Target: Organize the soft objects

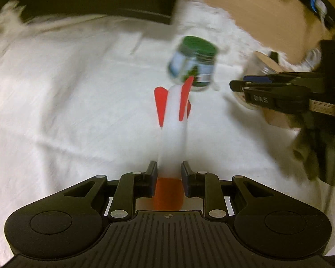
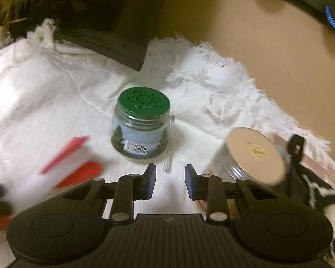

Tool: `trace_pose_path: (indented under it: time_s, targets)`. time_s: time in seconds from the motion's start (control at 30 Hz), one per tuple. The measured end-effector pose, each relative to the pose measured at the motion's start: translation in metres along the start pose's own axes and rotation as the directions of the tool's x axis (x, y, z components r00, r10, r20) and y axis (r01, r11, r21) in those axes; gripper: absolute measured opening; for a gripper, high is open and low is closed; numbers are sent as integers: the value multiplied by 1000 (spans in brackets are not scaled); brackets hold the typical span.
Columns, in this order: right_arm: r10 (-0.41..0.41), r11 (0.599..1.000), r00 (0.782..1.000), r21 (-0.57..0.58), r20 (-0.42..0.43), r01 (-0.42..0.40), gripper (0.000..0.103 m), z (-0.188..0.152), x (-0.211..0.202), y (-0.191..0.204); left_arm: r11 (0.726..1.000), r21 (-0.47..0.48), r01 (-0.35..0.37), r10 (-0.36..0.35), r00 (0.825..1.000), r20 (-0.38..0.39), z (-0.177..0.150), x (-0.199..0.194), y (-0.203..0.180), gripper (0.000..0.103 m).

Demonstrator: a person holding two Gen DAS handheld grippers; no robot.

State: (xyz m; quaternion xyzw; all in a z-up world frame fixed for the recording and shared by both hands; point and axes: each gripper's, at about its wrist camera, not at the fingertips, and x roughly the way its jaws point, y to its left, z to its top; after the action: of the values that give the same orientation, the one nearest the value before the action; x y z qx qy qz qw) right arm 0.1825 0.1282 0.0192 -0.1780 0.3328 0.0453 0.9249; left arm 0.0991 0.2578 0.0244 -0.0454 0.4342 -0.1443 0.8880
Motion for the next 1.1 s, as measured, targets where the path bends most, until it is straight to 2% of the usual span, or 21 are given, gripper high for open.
trace_pose_path:
  time_s: [0.07,0.17,0.37,0.67,0.77,0.9,0.97,1.0,1.07,1.1]
  targets:
    - [-23,999,1000,-46,-14,23,28,2,18,7,999,-44,-3,2,1000,-3,-5,-4,14,26]
    - [-37,995,999,-96,-36,33,18,3,39,15,995,-93,27,-27,1000,2,-8,-9,28,26]
    - [-37,995,998,-92,-60,31,5,-2,52,12,994,-96,42,-43,999,-7,-7,-9,28,27]
    - [38,998,999,54,-24,-37,3,-29,-28,-8,993,-83,80,-81,997,-14,4,2,18,27]
    - [88,991,995,104,-45,-83,3,-49,-54,-11,996,-48,79,-80,997,-19,9,10,10,27]
    - [142,979,985,160,-99,-125,4,-77,-69,-9,998,3,62,-62,998,-14,17,16,-3,27]
    - [159,977,979,160,-125,-138,5,-88,-70,-8,997,23,77,-76,997,-17,23,20,-9,28]
    - [157,977,979,168,-132,-134,9,-94,-74,-6,996,34,86,-85,996,-19,24,22,-13,31]
    - [165,973,975,188,-148,-136,21,-104,-77,-5,995,62,82,-80,996,-33,28,29,-22,32]
    - [170,970,974,200,-152,-138,33,-109,-79,-4,994,80,71,-68,997,-42,30,35,-26,32]
